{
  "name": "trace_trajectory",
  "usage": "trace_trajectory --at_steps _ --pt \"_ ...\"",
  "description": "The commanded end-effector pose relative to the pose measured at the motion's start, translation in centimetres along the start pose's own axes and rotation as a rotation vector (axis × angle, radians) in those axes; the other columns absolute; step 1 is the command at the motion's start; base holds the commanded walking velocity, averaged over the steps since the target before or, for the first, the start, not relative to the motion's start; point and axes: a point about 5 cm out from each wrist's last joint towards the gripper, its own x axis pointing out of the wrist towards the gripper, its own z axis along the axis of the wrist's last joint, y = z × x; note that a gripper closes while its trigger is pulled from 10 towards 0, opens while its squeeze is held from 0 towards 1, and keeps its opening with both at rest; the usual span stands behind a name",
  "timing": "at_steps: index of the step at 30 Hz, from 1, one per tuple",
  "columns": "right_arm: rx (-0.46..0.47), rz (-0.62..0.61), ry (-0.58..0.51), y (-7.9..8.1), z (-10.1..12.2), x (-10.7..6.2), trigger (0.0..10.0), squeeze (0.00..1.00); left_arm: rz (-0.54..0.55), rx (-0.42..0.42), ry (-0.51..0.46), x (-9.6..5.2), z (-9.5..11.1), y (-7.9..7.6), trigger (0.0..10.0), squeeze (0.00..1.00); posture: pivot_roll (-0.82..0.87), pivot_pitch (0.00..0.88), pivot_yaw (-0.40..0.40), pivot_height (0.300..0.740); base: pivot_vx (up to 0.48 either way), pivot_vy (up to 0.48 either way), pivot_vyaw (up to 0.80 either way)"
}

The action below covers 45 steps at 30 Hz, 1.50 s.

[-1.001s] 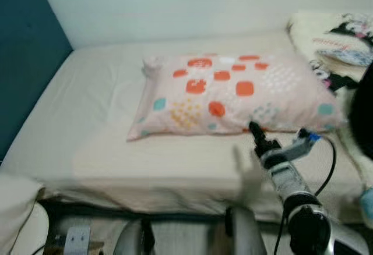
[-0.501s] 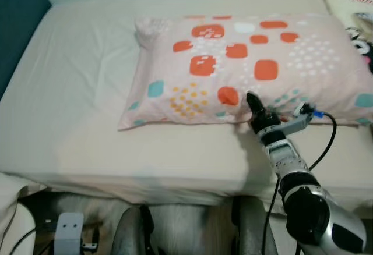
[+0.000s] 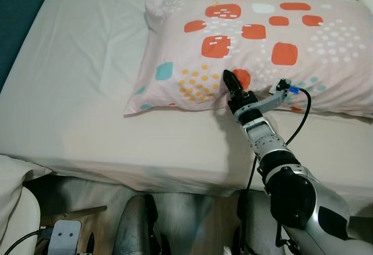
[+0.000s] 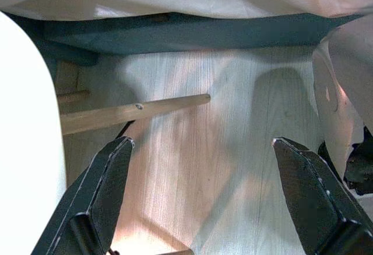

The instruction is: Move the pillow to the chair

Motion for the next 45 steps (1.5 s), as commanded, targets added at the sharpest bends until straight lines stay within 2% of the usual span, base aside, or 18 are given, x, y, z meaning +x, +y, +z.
trace_trajectory --at_steps 1,4,5,6,7,9,10,14,18,22,27,36,39,40,41,42,45 --pt "0.004 -0.015 0.023 -0.1 -0.7 0.0 10.0 0.0 0.008 0.004 0.072 -1.0 -1.4 0.3 10.0 0.0 0.19 0.431 0.134 0.556 0.0 0.0 0.0" --pt "0.0 -0.034 0.009 -0.2 -0.2 0.0 10.0 0.0 0.01 0.008 0.076 -1.2 -1.5 0.5 10.0 0.0 0.19 0.434 0.134 0.556 0.0 0.0 0.0" --pt "-0.008 -0.052 0.008 -0.4 0.0 0.0 7.5 0.0 0.01 0.011 0.079 -1.3 -1.5 0.7 10.0 0.0 0.2 0.435 0.136 0.556 0.0 0.0 0.0" --pt "-0.014 -0.065 0.008 -0.5 0.1 -0.1 7.5 0.0 0.01 0.013 0.083 -1.4 -1.6 0.7 10.0 0.0 0.2 0.435 0.136 0.556 0.0 0.0 0.0" --pt "-0.029 -0.093 0.016 -0.7 0.1 -0.2 4.0 0.0 0.01 0.016 0.087 -1.5 -1.6 0.9 10.0 0.0 0.2 0.438 0.137 0.556 0.0 0.0 0.0" --pt "-0.039 -0.111 0.023 -0.9 0.1 -0.3 4.0 0.0 0.011 0.018 0.089 -1.6 -1.6 0.9 10.0 0.0 0.2 0.438 0.137 0.556 0.0 0.0 0.0" --pt "-0.053 -0.138 0.031 -1.2 0.0 -0.5 0.0 0.0 0.011 0.02 0.091 -1.7 -1.6 1.0 10.0 0.0 0.21 0.443 0.137 0.556 0.0 0.0 0.0" --pt "-0.089 -0.168 0.059 -1.7 -0.4 -0.8 0.0 0.0 0.013 0.028 0.095 -1.9 -1.5 1.1 10.0 0.0 0.21 0.446 0.136 0.556 0.0 0.0 0.0" --pt "-0.065 -0.137 0.05 -1.6 -0.5 -0.9 0.0 0.0 0.018 0.038 0.096 -2.0 -1.5 1.2 10.0 0.0 0.22 0.447 0.137 0.556 0.0 0.0 0.0" --pt "-0.076 -0.062 0.05 -0.9 -0.3 -0.5 0.0 0.0 0.009 0.055 0.095 -2.2 -1.6 0.9 10.0 0.0 0.22 0.443 0.136 0.556 0.0 0.0 0.0" --pt "-0.087 -0.03 0.048 -0.5 -0.1 -0.3 0.0 0.0 0.014 0.053 0.099 -2.3 -1.6 0.8 10.0 0.0 0.22 0.439 0.133 0.556 0.0 0.0 0.0" --pt "-0.193 0.024 0.084 0.4 0.0 0.3 0.0 0.0 0.031 0.038 0.09 -1.5 -1.3 0.7 10.0 0.0 0.2 0.403 0.106 0.556 0.0 0.0 0.0" --pt "-0.241 0.113 0.07 2.1 0.8 1.2 0.0 0.0 0.048 0.016 0.069 -0.2 -0.7 0.4 10.0 0.0 0.17 0.37 0.081 0.556 0.0 0.0 0.0" --pt "-0.241 0.113 0.07 2.1 0.8 1.2 0.0 0.0 0.048 0.016 0.069 -0.2 -0.7 0.4 10.0 0.0 0.17 0.37 0.081 0.556 0.0 0.0 0.0" --pt "-0.254 0.148 0.063 2.7 1.1 1.6 0.0 0.0 0.054 0.009 0.063 0.3 -0.4 0.3 10.0 0.0 0.15 0.352 0.069 0.556 0.0 0.0 0.0" --pt "-0.306 0.209 0.056 4.4 1.6 2.4 0.0 0.0 0.074 -0.008 0.054 1.6 0.2 0.0 10.0 0.0 0.13 0.309 0.057 0.556 0.0 0.0 0.0" --pt "-0.324 0.235 0.051 5.1 1.9 2.7 0.0 0.0 0.084 -0.019 0.054 2.1 0.4 -0.2 10.0 0.0 0.13 0.303 0.055 0.556 0.0 0.0 0.0"
